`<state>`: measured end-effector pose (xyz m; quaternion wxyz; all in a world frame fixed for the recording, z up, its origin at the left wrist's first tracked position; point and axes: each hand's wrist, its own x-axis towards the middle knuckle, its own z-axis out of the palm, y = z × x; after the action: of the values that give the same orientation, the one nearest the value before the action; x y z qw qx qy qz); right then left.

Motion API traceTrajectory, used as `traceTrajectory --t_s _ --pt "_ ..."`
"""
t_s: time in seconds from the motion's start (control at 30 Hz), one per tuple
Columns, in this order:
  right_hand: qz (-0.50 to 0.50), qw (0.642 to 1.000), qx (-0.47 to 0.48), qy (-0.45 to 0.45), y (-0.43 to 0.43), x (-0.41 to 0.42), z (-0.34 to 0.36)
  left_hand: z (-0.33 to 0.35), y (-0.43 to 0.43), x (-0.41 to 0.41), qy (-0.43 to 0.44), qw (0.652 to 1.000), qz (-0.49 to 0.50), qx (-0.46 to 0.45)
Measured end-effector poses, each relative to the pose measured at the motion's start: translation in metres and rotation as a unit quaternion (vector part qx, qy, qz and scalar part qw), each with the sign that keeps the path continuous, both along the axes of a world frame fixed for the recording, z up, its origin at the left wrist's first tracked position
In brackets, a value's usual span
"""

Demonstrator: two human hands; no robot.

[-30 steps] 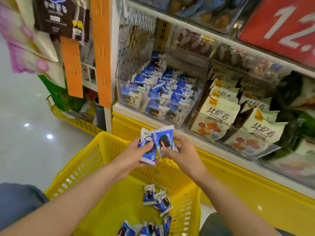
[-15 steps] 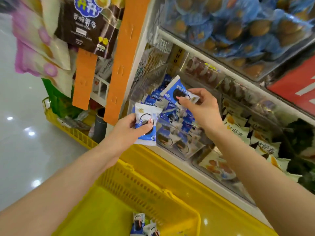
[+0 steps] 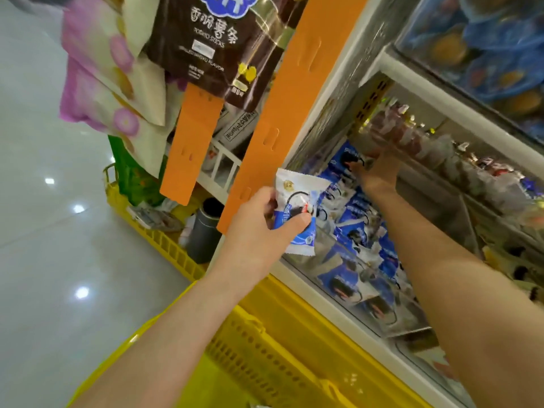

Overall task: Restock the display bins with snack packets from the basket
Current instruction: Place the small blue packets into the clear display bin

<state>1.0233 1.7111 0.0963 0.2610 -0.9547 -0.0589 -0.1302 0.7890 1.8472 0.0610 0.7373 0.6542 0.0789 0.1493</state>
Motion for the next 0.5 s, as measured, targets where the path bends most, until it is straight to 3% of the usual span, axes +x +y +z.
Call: traceTrajectory --t_s 0.17,0.33,0.5 --pt "0.007 0.999 -0.043 -0.023 -0.001 0.008 -0.006 0.0 0.002 0.007 -0.015 0.999 0.0 -0.046" --pt "-0.001 0.99 -0.137 0.012 -0.002 0.003 -0.005 0.001 -0.002 0.008 -0.02 0.997 -0.005 -0.068" --pt "0.041 0.991 -0.129 -0.012 0.0 -0.034 0.008 0.006 -0.006 0.0 0.006 0.997 -0.02 -0.069"
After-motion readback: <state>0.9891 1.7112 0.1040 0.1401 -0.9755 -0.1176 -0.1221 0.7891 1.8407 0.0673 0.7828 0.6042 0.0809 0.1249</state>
